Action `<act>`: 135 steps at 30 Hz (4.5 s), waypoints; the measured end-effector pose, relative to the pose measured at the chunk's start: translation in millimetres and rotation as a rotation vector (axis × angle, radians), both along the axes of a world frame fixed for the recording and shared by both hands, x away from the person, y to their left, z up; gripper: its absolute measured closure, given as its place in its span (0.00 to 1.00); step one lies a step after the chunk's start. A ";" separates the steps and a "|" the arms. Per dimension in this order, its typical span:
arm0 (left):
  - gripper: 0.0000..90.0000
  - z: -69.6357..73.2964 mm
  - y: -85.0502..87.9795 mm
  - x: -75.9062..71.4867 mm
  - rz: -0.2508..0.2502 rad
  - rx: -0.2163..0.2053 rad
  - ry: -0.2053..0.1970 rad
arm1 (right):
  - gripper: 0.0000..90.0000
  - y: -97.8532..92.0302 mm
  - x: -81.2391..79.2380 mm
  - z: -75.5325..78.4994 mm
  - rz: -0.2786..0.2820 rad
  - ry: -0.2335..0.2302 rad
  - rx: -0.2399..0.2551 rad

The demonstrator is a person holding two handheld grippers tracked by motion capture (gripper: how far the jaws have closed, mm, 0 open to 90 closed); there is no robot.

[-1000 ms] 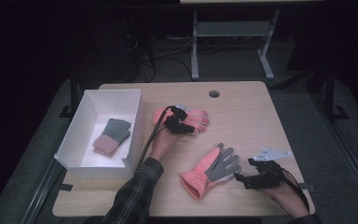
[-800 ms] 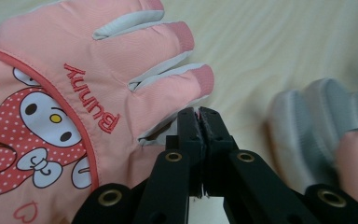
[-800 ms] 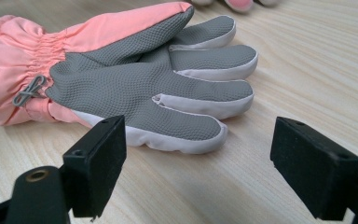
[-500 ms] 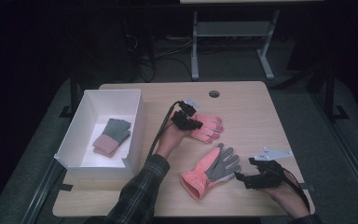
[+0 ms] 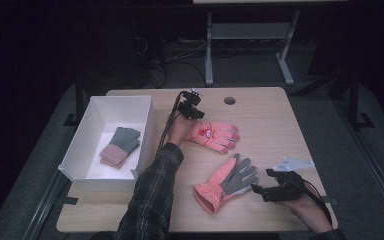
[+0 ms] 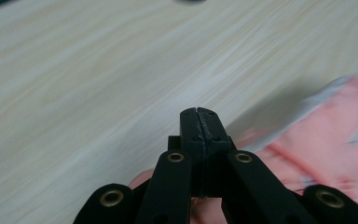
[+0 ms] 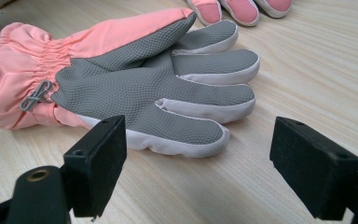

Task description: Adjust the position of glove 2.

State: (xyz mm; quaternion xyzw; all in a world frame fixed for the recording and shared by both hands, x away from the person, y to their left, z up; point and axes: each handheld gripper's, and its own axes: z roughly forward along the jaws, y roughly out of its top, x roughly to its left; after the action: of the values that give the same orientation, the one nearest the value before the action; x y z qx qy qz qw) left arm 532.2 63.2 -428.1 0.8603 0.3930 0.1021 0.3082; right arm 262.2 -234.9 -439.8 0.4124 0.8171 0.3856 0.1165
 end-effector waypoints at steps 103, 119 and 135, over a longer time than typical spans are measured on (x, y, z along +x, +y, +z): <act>0.92 75.6 -16.8 -192.5 -0.287 -0.153 0.128 | 0.22 -22.5 7.7 1.2 -0.092 -0.019 -0.007; 0.84 36.4 -38.1 -197.1 -0.319 -0.108 0.169 | 0.22 -26.6 7.4 4.7 -0.110 -0.040 0.016; 0.31 51.9 -5.0 -189.7 -0.350 -0.144 0.076 | 0.87 -9.7 -3.0 25.6 -0.036 -0.061 0.155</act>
State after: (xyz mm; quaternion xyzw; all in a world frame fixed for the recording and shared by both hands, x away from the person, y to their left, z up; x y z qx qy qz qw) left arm 342.5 58.3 -376.3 0.8945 0.2551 -0.0138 0.3668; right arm 259.3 -244.6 -414.2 0.4229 0.7733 0.4580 0.1159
